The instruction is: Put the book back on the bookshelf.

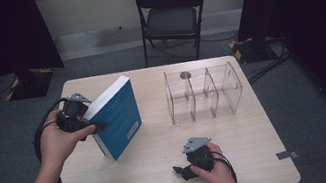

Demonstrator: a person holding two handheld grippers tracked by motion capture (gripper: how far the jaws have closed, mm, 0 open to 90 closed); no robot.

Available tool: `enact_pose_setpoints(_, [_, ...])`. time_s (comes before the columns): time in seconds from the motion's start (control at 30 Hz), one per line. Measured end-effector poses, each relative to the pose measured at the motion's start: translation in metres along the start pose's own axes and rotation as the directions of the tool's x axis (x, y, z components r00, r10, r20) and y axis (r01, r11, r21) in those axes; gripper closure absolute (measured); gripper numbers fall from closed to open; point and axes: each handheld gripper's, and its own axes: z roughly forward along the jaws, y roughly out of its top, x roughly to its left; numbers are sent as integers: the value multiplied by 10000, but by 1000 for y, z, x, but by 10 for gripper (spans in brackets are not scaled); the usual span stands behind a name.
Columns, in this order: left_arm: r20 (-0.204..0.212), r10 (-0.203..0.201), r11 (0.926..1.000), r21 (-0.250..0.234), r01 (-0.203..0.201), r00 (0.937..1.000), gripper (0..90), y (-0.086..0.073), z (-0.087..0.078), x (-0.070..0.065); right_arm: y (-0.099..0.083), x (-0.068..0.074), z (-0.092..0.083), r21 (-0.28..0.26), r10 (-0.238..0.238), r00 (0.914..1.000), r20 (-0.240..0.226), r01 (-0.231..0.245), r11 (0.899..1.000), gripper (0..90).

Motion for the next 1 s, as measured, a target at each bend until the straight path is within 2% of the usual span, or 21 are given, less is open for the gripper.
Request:
enact_pose_setpoints(0.07, [-58,43,10000,-25,-43,10000,569,2,-1,0,0,0,0,1,-3,10000,-3,3,10000,143])
enact_pose_setpoints(0.1, [-84,-58,10000,-42,58,9999,568,3,-1,-1,0,0,0,5,11,10000,-2,-11,10000,143])
enact_pose_setpoints(0.13, [-21,59,10000,-1,-59,10000,567,4,-2,0,0,0,0,0,2,10000,-2,-2,10000,143])
enact_pose_setpoints(0.17, [19,-6,10000,38,6,10000,566,5,-2,0,0,0,0,3,-2,10000,-1,2,10000,143])
enact_pose_setpoints(0.2, [-96,48,10000,49,-47,9999,566,6,-2,-1,0,0,0,2,-2,10000,0,2,10000,143])
enact_pose_setpoints(0.3, [71,54,9999,138,-55,10000,565,9,-1,0,0,0,0,3,-1,10000,-3,1,10000,143])
enact_pose_setpoints(0.4, [63,41,9998,218,-42,10000,565,12,-1,0,0,0,0,1,-5,10000,2,5,10000,143])
enact_pose_setpoints(0.47, [-19,234,9990,370,-233,9997,565,14,-1,0,0,0,0,4,1,10000,4,-1,10000,143])
enact_pose_setpoints(0.5, [119,185,9991,381,-189,9998,563,16,0,0,0,0,0,4,0,10000,1,0,10000,143])
enact_pose_setpoints(0.63, [77,277,9966,773,-283,9996,554,23,3,0,0,0,0,4,-2,10000,6,2,10000,143])
enact_pose_setpoints(0.8, [184,204,9948,996,-221,9996,544,28,8,0,0,0,0,1,-11,10000,3,11,10000,143])
enact_pose_setpoints(0.87, [406,9,9940,1093,-54,9992,522,30,10,0,0,0,0,0,-5,10000,3,5,10000,143])
enact_pose_setpoints(1.0, [383,2,9931,1174,-46,9993,509,32,14,-1,0,0,0,4,-3,10000,3,3,10000,143])
